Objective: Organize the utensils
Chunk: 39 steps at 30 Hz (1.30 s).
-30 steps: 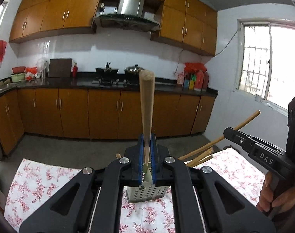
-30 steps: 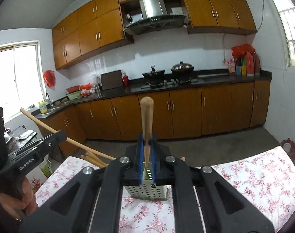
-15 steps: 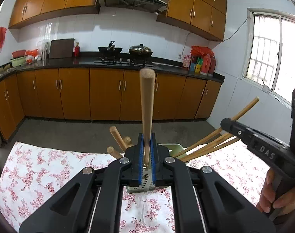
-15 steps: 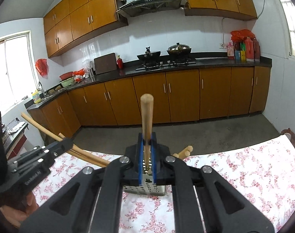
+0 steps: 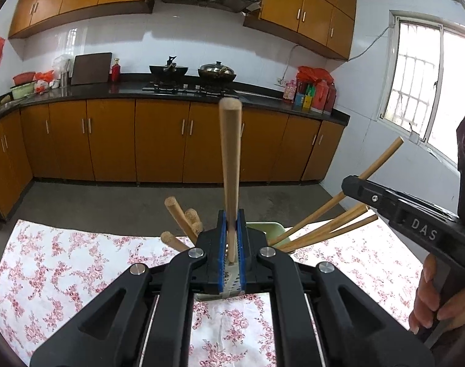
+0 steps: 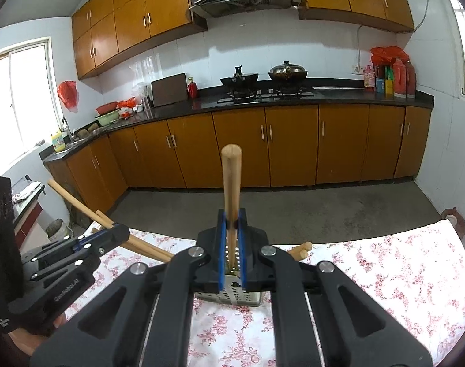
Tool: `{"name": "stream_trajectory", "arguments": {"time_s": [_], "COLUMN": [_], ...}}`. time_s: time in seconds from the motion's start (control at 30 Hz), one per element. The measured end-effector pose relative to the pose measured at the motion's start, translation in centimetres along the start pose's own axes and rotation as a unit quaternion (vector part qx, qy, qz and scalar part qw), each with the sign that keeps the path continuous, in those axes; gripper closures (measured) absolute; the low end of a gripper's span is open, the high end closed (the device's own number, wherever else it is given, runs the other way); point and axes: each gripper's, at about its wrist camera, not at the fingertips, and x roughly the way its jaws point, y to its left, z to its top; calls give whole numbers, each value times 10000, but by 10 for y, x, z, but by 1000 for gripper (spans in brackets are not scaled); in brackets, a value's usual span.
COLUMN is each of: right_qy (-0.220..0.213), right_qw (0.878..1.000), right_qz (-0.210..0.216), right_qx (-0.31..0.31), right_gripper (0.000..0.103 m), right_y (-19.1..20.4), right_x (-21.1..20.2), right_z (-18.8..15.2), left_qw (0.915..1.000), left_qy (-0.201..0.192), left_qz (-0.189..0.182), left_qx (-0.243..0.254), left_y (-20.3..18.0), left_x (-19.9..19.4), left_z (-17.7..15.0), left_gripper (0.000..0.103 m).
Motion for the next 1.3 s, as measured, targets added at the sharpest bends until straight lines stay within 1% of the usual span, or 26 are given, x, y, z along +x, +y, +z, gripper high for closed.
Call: {"name": "stream_trajectory", "arguments": {"time_s": [0.17,0.33,0.4,0.43,0.47,0.5,0.53,0.57,0.63,0.7,0.73,0.8,0.93,1.0,1.03,1.07,1.1,1.13,1.17,1.2,1.27,1.3], "right_qy": [182,197,165,144,102,46,-25,-58,-166,-335,-405,-580,-835,-935,-983,-1008,-1022,-1052,-1071,-1098,-1130,-1115], "right_qw": [9998,9996,9996,9996,9996,9996,9995,9995,9992,9986,9983,9974,9954,9945,9940,9937,9935,9930,9925,9919,9905,9903], "right_qz": [27,11,-65,-69,-82,-100,-121,-126,-177,-259,-283,-353,-409,-420,-425,-437,-454,-523,-569,-630,-779,-827], "right_qx": [117,184,212,225,249,269,281,292,321,316,304,254,224,236,229,214,199,155,119,70,-40,-84], "right_gripper": [95,95,90,87,78,75,75,75,71,63,61,53,44,35,32,27,22,19,13,8,4,4], "right_y": [-4,-8,-9,-8,-7,-8,-8,-10,-11,-12,-12,-11,-11,-11,-9,-8,-7,-4,-3,0,7,10], "right_x": [18,26,23,21,19,16,12,9,0,-13,-18,-32,-57,-68,-74,-78,-81,-85,-87,-89,-91,-90], "right_z": [1,0,-1,-2,-3,-4,-4,-4,-5,-7,-8,-11,-20,-26,-33,-38,-43,-52,-57,-65,-80,-86], "left_qw": [9999,9998,9998,9998,9998,9998,9997,9997,9996,9994,9993,9987,9971,9962,9958,9954,9950,9945,9938,9927,9909,9900], "left_qy": [118,173,115,101,77,51,13,-23,-99,-202,-258,-400,-617,-734,-801,-860,-938,-999,-1057,-1125,-1186,-1195], "left_qz": [35,74,124,102,90,102,106,66,22,32,44,-44,-160,-161,-131,-88,16,121,245,413,639,745], "left_qx": [-30,-52,-109,-138,-166,-188,-215,-243,-279,-265,-269,-316,-412,-433,-424,-402,-348,-289,-226,-131,6,69], "left_y": [1,1,3,3,4,4,5,6,6,3,3,3,3,3,3,4,4,4,4,3,2,2], "left_x": [10,15,12,10,7,5,3,0,-8,-16,-21,-31,-51,-62,-68,-73,-79,-83,-87,-91,-95,-96], "left_z": [-3,-5,-4,-3,-2,-2,-1,-1,0,2,1,2,2,0,-3,-5,-11,-16,-21,-29,-43,-52], "left_gripper": [96,96,95,95,94,92,85,82,79,71,64,61,59,56,53,48,44,37,30,28,16,13]}}
